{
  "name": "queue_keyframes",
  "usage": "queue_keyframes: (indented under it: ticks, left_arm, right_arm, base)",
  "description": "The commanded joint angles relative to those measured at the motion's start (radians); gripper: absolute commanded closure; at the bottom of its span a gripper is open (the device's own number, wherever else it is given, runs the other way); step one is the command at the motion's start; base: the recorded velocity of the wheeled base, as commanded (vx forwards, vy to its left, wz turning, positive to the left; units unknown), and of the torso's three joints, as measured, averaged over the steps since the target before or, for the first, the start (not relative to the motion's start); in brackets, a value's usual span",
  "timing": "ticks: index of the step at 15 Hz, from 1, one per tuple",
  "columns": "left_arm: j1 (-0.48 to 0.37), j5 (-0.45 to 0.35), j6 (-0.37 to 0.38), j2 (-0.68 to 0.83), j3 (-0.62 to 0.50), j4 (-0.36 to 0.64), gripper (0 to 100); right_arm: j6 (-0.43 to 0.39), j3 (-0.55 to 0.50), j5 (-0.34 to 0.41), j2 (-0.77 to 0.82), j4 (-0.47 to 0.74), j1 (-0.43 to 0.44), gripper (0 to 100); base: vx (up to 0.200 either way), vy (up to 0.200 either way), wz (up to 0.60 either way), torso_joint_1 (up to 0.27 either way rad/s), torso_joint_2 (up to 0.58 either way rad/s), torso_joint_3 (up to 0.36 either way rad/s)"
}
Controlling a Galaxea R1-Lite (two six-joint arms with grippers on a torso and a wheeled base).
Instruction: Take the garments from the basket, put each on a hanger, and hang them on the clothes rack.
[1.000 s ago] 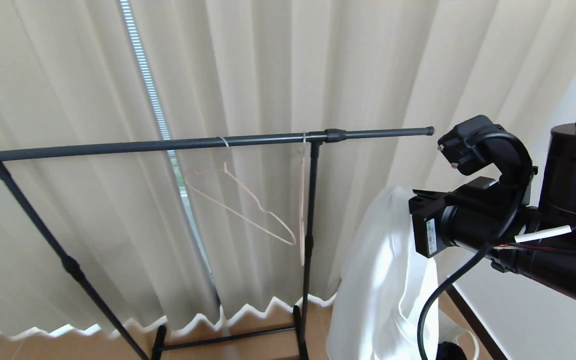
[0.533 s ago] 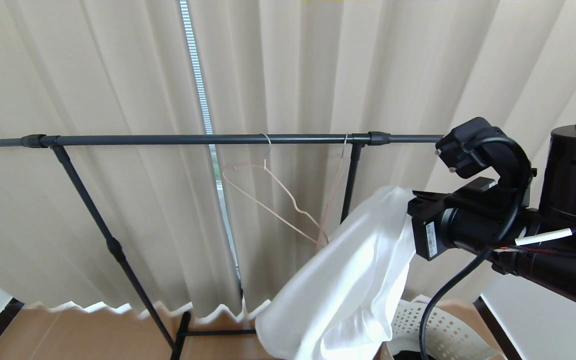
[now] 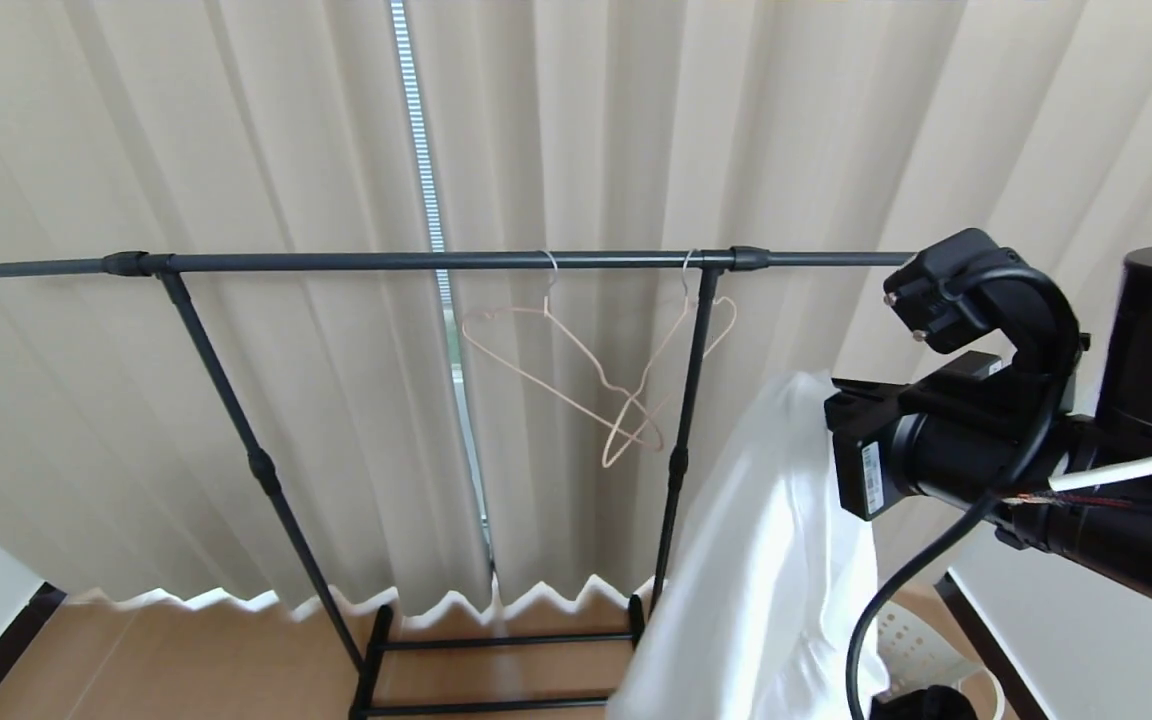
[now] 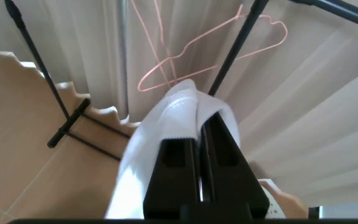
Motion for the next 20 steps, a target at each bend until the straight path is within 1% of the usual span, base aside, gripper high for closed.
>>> queue_keyframes:
  ticks: [1,6,7,8,9,10,11,12,13,14,15,16,17,18,19,20]
  left_arm:
    - [0.002,0.000,0.000,0.001,0.000,-0.001,0]
    - [0.002,0.000,0.012,0.001,0.003,0.001,0]
    - [0.002,-0.005,0.043,0.001,0.003,0.002,0]
    - [-0.003,-0.043,0.115,0.009,0.001,0.004,0]
    - [-0.029,-0.117,0.121,0.096,0.000,0.004,0]
    - [-0.054,-0.141,0.124,0.207,0.000,0.004,0]
    - [-0.083,-0.147,0.133,0.322,-0.006,-0.001,0]
    - [-0.129,-0.163,0.132,0.420,-0.045,-0.001,0]
    - [-0.166,-0.186,0.115,0.504,-0.074,-0.001,0]
    - [-0.184,-0.192,0.059,0.652,-0.111,-0.012,0]
    - [-0.190,-0.195,0.041,0.724,-0.134,-0.035,0]
    - [-0.232,-0.193,0.023,0.883,-0.172,-0.116,0]
    - [-0.301,-0.193,-0.010,0.977,-0.187,-0.199,0]
    - [-0.414,-0.190,-0.094,1.070,-0.209,-0.286,0]
    - [-0.512,-0.174,-0.175,1.147,-0.239,-0.346,0]
    - [-0.621,-0.083,-0.287,1.268,-0.315,-0.417,0]
  right_arm:
    - [0.000,0.001,0.000,-0.002,0.000,-0.001,100]
    - [-0.002,0.007,0.000,0.010,0.000,0.001,100]
    - [-0.002,0.009,0.000,0.011,0.000,0.001,100]
    - [-0.002,0.010,0.000,0.014,0.000,0.001,100]
    - [-0.002,0.030,-0.001,0.019,0.000,0.001,100]
    - [-0.002,0.044,-0.001,0.014,0.000,0.004,100]
    - [-0.003,0.064,0.000,0.004,-0.005,0.013,100]
    - [-0.019,0.087,0.002,-0.010,-0.026,0.035,100]
    - [-0.033,0.109,0.002,-0.012,-0.048,0.047,100]
    - [-0.042,0.122,-0.004,-0.004,-0.086,0.048,100]
    - [-0.043,0.119,-0.004,0.002,-0.097,0.056,100]
    - [-0.039,0.109,-0.006,0.016,-0.101,0.061,100]
    - [-0.039,0.104,-0.006,0.019,-0.101,0.065,100]
    - [-0.036,0.101,-0.006,0.025,-0.101,0.084,100]
    - [-0.028,0.099,-0.006,0.036,-0.101,0.088,100]
    - [-0.011,0.093,-0.008,0.041,-0.101,0.090,100]
  base:
    - [0.000,0.200,0.00,0.007,0.00,0.002]
    - [0.000,0.000,0.00,0.000,0.00,0.000]
    - [0.000,0.000,0.00,0.000,0.00,0.000]
    - [0.000,0.000,0.00,0.000,0.00,0.000]
    - [0.000,0.000,0.00,0.000,0.00,0.000]
    - [0.000,0.000,0.00,0.000,0.00,0.000]
    - [0.000,0.000,0.00,0.000,0.00,0.000]
    - [0.000,0.000,0.00,0.000,0.00,0.000]
    - [0.000,0.000,0.00,0.000,0.00,0.000]
    - [0.000,0.000,0.00,0.000,0.00,0.000]
    - [0.000,0.000,0.00,0.000,0.00,0.000]
    - [0.000,0.000,0.00,0.000,0.00,0.000]
    - [0.000,0.000,0.00,0.000,0.00,0.000]
    - [0.000,0.000,0.00,0.000,0.00,0.000]
    - [0.000,0.000,0.00,0.000,0.00,0.000]
    - [0.000,0.000,0.00,0.000,0.00,0.000]
